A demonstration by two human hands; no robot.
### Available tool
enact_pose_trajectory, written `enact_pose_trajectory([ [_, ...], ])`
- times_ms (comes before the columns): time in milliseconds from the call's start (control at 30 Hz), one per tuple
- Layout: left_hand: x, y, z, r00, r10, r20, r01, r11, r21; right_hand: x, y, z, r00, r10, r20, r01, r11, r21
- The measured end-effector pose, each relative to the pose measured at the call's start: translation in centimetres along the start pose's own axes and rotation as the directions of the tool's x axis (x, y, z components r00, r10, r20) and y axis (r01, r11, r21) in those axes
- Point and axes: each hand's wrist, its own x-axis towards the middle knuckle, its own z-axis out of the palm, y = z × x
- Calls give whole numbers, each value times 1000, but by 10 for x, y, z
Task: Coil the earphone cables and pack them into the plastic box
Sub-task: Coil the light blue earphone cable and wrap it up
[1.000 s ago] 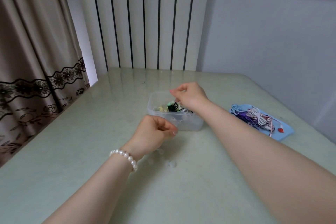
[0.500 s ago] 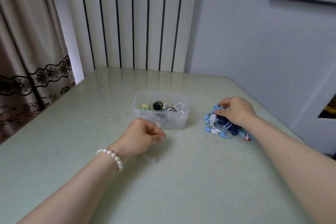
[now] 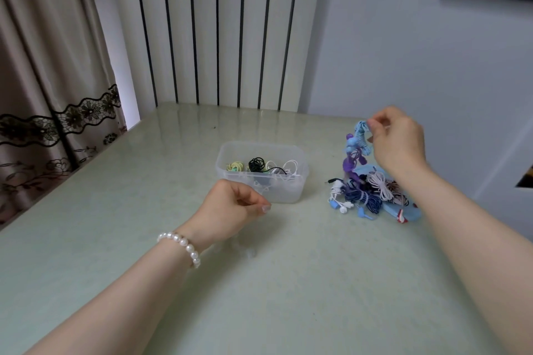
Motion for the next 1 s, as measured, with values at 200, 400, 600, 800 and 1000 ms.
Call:
enact_pose_trajectory([
  [200,-2,5,3,1000,24,-20,-26,991,-133,-12,-17,-4,961,103,256,-190,920,343],
  [400,-7,12,8,998,-32,45,45,947,-318,-42,-41,-7,869,125,478,-405,734,545],
  [600,-13,22,12,894,-195,403,421,672,-609,-80,-49,4,745,-32,667,-579,466,669],
  [800,-14,23,12,854,-190,485,507,517,-690,-99,-38,16,820,-132,557,-369,621,691],
  [1000,-12,15,14,907,-208,366,397,714,-577,-103,-28,8,768,-220,601,-196,813,548],
])
